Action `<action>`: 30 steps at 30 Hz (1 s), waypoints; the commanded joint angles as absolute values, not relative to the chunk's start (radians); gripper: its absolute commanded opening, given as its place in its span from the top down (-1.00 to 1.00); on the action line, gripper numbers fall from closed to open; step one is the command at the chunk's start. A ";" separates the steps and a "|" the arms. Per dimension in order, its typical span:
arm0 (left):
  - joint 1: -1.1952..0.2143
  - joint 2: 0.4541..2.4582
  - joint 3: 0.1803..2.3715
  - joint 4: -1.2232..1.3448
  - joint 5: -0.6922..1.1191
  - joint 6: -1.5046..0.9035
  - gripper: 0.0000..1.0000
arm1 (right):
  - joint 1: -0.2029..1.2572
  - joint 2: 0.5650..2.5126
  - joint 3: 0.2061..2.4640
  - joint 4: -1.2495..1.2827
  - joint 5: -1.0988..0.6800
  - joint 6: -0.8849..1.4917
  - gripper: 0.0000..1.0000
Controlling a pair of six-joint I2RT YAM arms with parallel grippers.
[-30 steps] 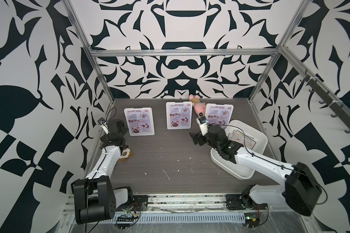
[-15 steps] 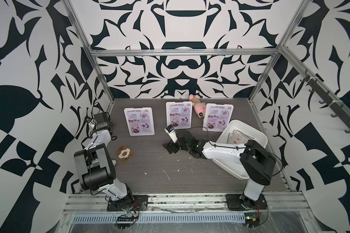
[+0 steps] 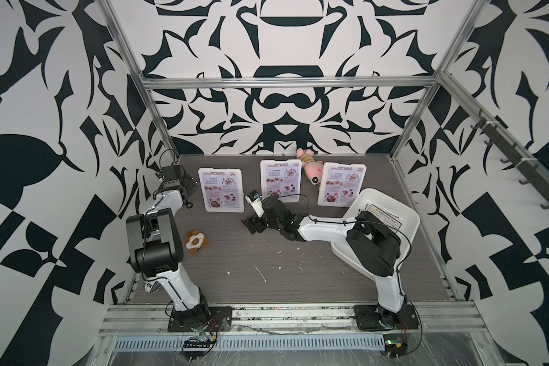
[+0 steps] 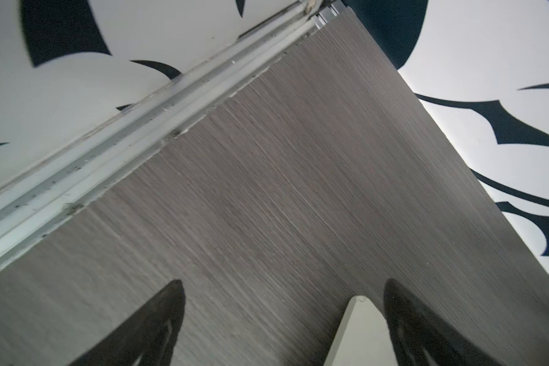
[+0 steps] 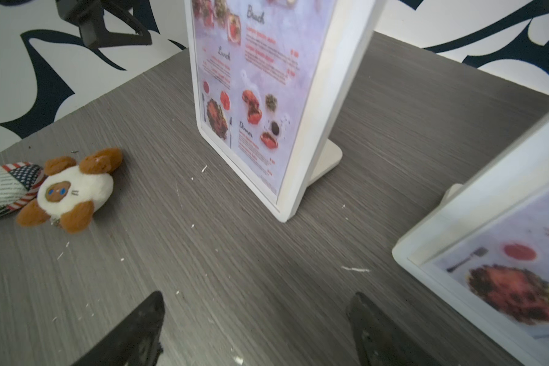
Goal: Replace the menus in the menu holders
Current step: Move the menu holder to the center of the board.
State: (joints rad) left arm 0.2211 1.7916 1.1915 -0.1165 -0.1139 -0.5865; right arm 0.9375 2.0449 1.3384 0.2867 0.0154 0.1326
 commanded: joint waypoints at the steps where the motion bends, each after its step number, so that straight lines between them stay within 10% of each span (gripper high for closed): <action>1: 0.204 1.822 1.216 -0.148 -0.055 -0.561 -0.98 | 0.930 2.056 1.421 0.333 0.031 0.138 -0.80; 18: 0.174 1.895 1.288 -0.185 0.136 -0.474 -0.98 | 0.854 2.144 1.548 0.353 -0.003 0.211 -0.69; 30: 0.155 1.734 1.176 -0.323 -0.123 -0.610 -0.95 | 0.853 2.195 1.616 0.406 -0.032 0.275 -0.26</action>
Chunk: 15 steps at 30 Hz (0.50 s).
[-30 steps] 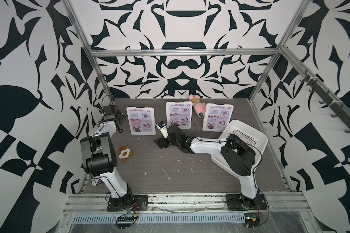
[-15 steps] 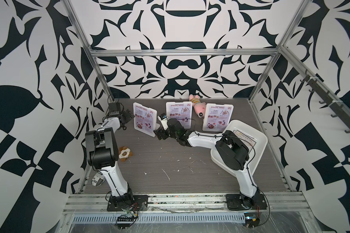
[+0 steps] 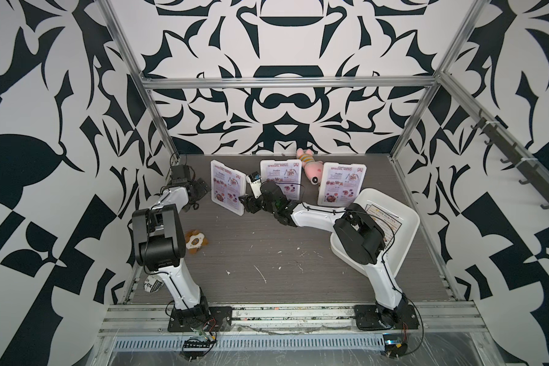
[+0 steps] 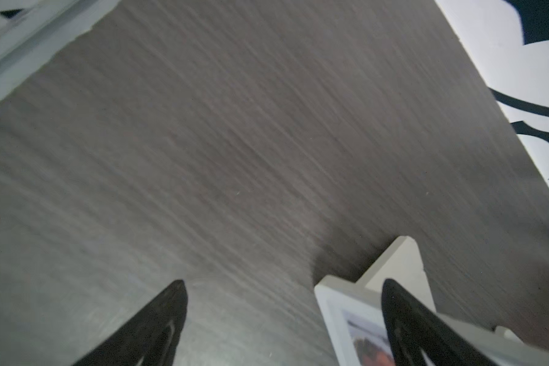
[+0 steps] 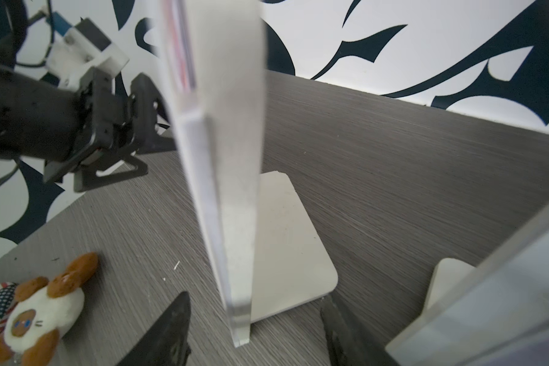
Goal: Replace the menus in the menu holders
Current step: Move the menu holder to the center of the board.
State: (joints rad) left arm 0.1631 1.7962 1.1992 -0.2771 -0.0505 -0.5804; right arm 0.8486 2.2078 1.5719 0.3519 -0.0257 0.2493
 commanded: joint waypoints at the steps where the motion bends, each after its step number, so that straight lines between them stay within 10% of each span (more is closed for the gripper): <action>1: 0.153 1.718 1.169 -0.332 -0.126 -0.611 -0.95 | 0.854 2.198 1.621 0.411 -0.028 0.277 -0.23; 15: 0.135 1.599 1.109 -0.346 -0.140 -0.606 -0.95 | 0.854 2.218 1.625 0.497 -0.080 0.340 0.42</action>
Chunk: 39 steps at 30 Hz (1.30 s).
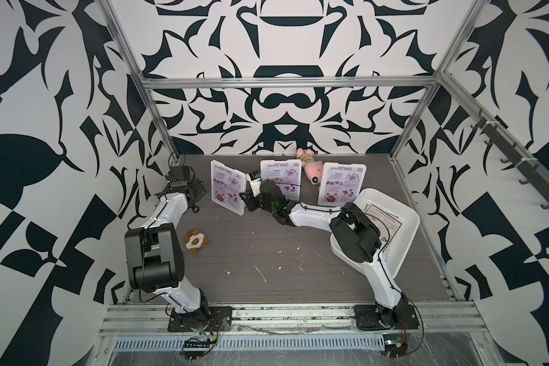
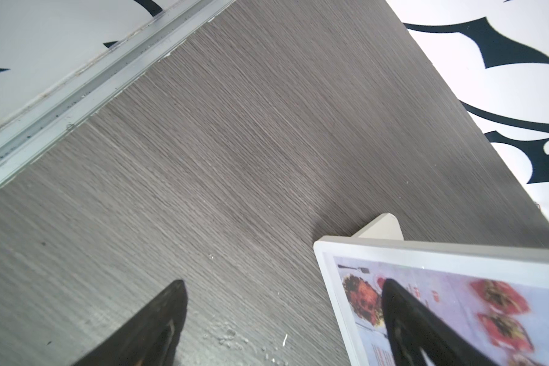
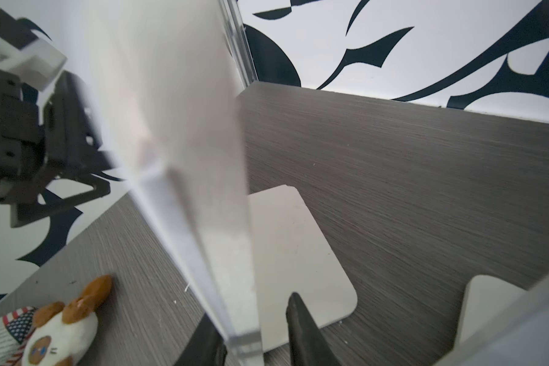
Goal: Replace the menus in the menu holders
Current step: Move the menu holder to the center of the board.
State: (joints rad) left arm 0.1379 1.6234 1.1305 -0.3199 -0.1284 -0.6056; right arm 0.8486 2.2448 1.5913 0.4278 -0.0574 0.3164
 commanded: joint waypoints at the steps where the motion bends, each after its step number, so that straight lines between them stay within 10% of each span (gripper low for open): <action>1: 0.134 1.596 1.112 -0.351 -0.139 -0.602 -0.95 | 0.854 2.215 1.623 0.498 -0.081 0.344 0.44; 12: 0.132 1.538 1.102 -0.384 -0.177 -0.579 -0.95 | 0.860 2.216 1.610 0.564 -0.127 0.392 0.79; 39: 0.066 1.460 1.105 -0.425 -0.173 -0.560 -0.95 | 0.910 1.907 1.180 0.647 -0.038 0.412 0.84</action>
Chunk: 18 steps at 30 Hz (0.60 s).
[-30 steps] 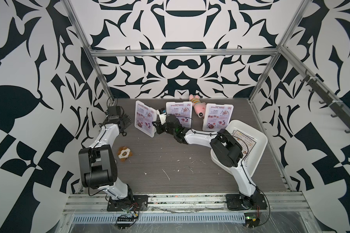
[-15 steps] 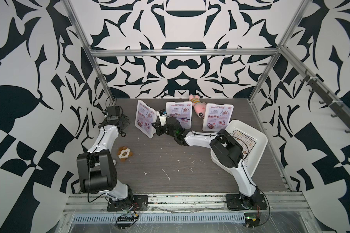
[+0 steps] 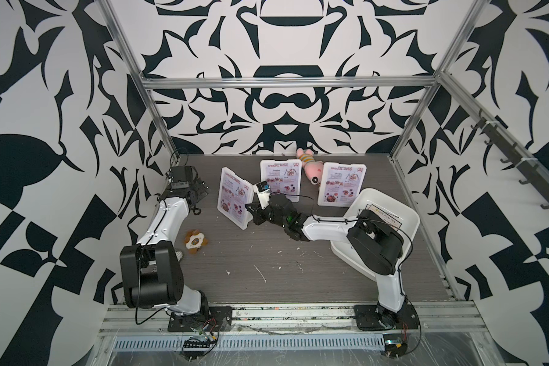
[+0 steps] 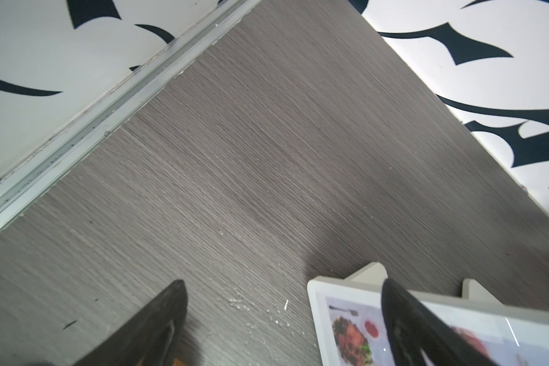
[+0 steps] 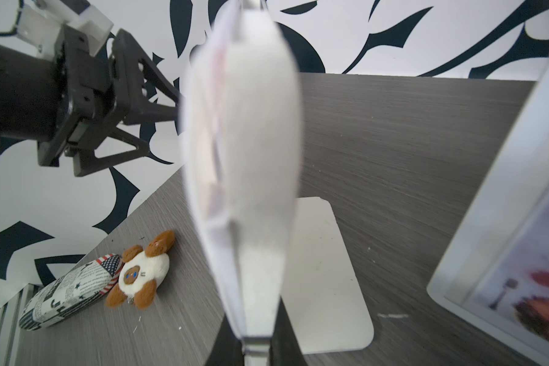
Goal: Replace the menus in the menu holders
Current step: Move the menu holder to the center of the board.
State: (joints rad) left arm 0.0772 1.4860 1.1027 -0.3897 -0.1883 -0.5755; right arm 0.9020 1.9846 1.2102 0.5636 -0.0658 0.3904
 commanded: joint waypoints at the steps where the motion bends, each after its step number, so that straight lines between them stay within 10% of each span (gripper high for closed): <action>1: 0.062 1.456 1.105 -0.426 -0.173 -0.560 -0.95 | 0.913 1.889 1.157 0.647 -0.038 0.415 0.84; 18: 0.007 1.465 1.124 -0.418 -0.179 -0.565 -0.95 | 0.932 1.531 0.827 0.442 0.065 0.310 0.83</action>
State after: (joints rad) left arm 0.0296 1.4746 1.1030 -0.3946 -0.1764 -0.5751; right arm 0.9310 1.5986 0.8463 0.4400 0.0223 0.3500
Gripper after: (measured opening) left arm 0.973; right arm 0.110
